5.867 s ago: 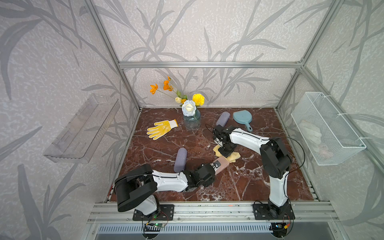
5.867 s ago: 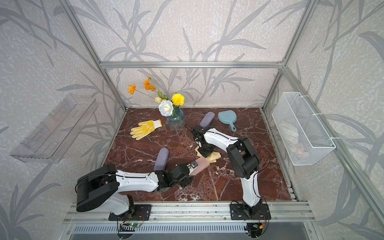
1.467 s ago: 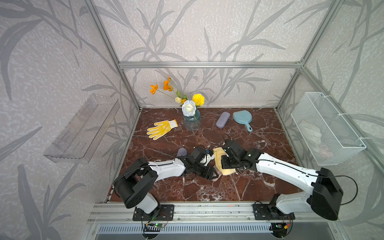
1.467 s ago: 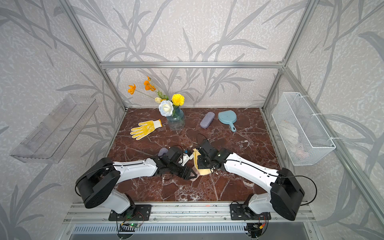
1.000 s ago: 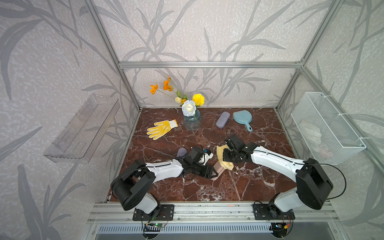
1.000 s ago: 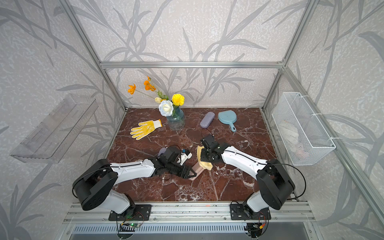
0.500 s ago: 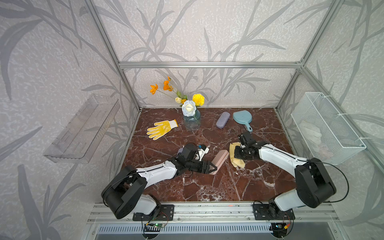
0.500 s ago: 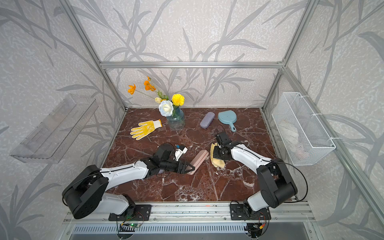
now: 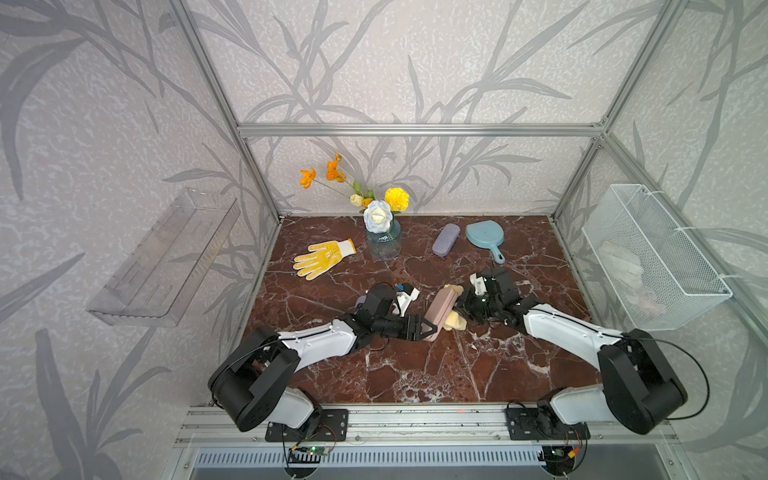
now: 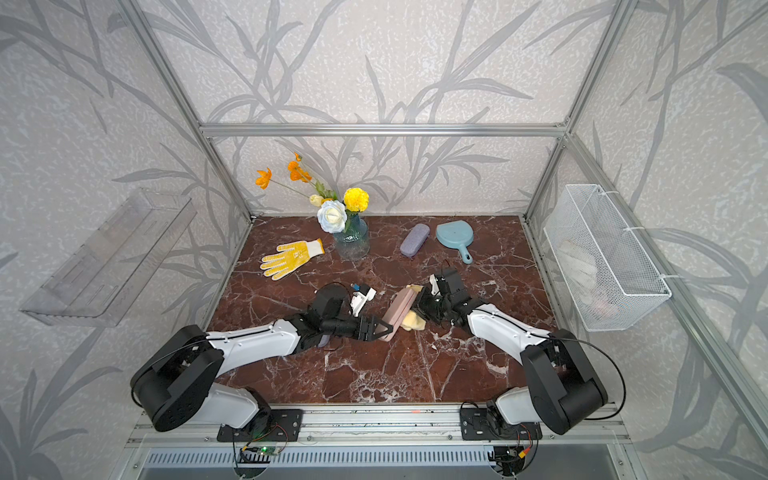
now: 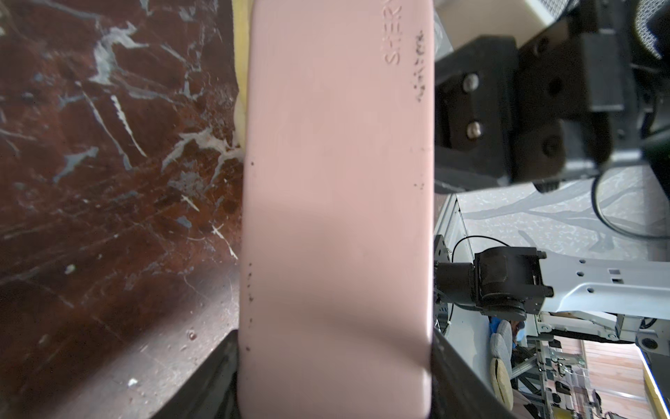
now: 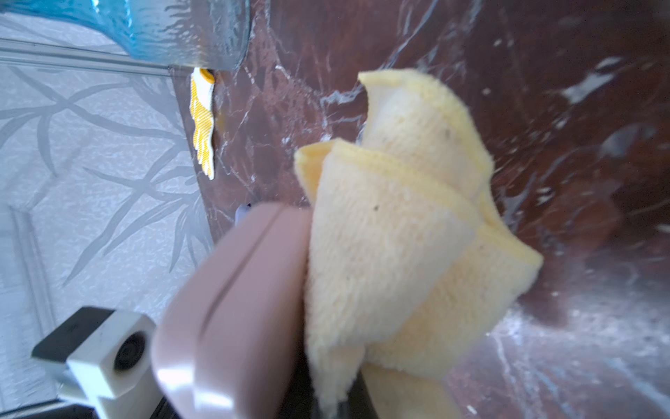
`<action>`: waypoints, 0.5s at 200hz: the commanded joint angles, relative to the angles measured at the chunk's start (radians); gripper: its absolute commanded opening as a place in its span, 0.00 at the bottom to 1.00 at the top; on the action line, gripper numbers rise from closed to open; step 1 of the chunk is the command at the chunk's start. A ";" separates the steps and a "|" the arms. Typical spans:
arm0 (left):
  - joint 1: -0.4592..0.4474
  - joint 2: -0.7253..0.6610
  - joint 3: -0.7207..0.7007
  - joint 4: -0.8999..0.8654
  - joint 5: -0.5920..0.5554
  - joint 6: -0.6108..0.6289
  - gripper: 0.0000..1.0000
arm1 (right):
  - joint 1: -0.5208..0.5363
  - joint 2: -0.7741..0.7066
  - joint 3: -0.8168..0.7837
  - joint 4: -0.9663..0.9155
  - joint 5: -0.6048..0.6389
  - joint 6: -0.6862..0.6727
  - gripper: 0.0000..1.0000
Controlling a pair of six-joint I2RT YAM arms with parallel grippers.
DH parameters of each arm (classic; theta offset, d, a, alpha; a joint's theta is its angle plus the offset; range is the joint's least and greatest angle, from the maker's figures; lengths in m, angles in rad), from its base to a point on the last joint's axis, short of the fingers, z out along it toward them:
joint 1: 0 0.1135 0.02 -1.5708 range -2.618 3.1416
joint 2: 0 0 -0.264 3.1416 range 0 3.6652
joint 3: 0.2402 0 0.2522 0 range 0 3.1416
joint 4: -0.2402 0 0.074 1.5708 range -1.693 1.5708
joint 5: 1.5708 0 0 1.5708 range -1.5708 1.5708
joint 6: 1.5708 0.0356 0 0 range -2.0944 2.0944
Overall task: Wipe the eyeglass case
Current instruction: Wipe the dirt from the eyeglass case.
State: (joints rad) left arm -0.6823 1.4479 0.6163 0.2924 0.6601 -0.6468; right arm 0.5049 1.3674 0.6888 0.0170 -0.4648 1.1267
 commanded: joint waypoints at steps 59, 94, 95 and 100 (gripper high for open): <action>0.004 -0.016 0.040 0.029 -0.016 0.017 0.04 | 0.153 0.013 -0.105 0.286 -0.075 0.243 0.00; 0.003 -0.036 0.007 0.029 0.007 0.003 0.04 | 0.082 0.005 -0.039 0.270 -0.095 0.212 0.00; 0.003 -0.037 0.005 0.030 0.008 0.002 0.04 | 0.081 0.004 -0.037 0.268 -0.097 0.211 0.00; 0.001 -0.042 -0.003 0.036 0.022 -0.003 0.04 | 0.061 0.003 -0.026 0.264 -0.104 0.206 0.00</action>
State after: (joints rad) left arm -0.6720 1.4422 0.6353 0.3012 0.6270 -0.6476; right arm 0.6212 1.3815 0.5854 0.1829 -0.5346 1.3327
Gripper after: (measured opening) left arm 0.691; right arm 0.084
